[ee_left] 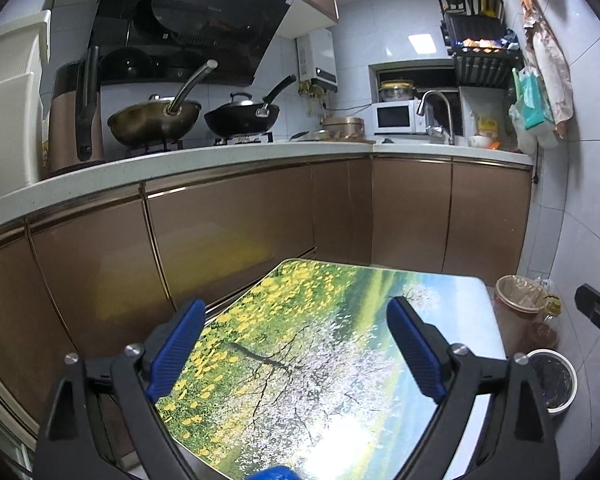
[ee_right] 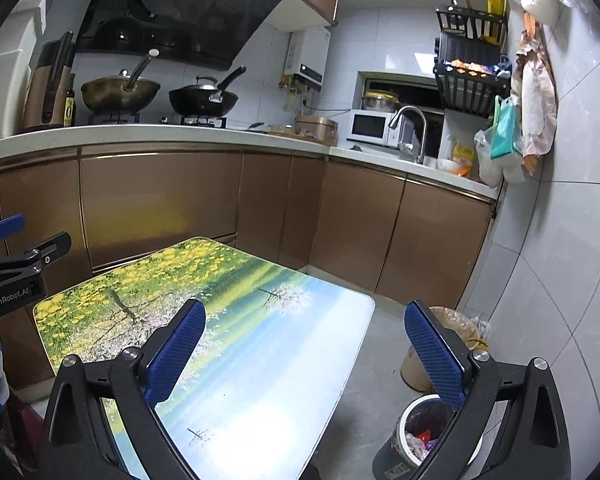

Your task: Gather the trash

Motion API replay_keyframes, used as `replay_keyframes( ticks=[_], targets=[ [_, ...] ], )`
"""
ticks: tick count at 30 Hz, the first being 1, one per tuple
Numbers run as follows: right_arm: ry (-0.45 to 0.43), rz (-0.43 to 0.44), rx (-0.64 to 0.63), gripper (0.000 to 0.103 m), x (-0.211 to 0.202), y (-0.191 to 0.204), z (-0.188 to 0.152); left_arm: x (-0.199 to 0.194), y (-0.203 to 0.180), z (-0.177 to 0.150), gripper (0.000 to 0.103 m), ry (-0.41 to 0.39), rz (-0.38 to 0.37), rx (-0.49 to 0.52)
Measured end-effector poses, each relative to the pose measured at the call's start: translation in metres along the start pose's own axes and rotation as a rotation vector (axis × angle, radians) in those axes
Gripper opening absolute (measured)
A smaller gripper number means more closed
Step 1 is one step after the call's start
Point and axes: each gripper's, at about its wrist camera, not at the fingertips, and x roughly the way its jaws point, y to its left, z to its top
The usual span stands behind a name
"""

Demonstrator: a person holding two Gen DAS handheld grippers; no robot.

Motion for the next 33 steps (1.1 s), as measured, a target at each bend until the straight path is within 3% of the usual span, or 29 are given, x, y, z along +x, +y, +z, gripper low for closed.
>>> replay_keyframes(
  ticks=[33],
  targets=[
    [-0.138, -0.008, 0.012, 0.102, -0.079, -0.007, 0.001, -0.069, -0.004, 0.004, 0.094, -0.131, -0.054, -0.01]
  ],
)
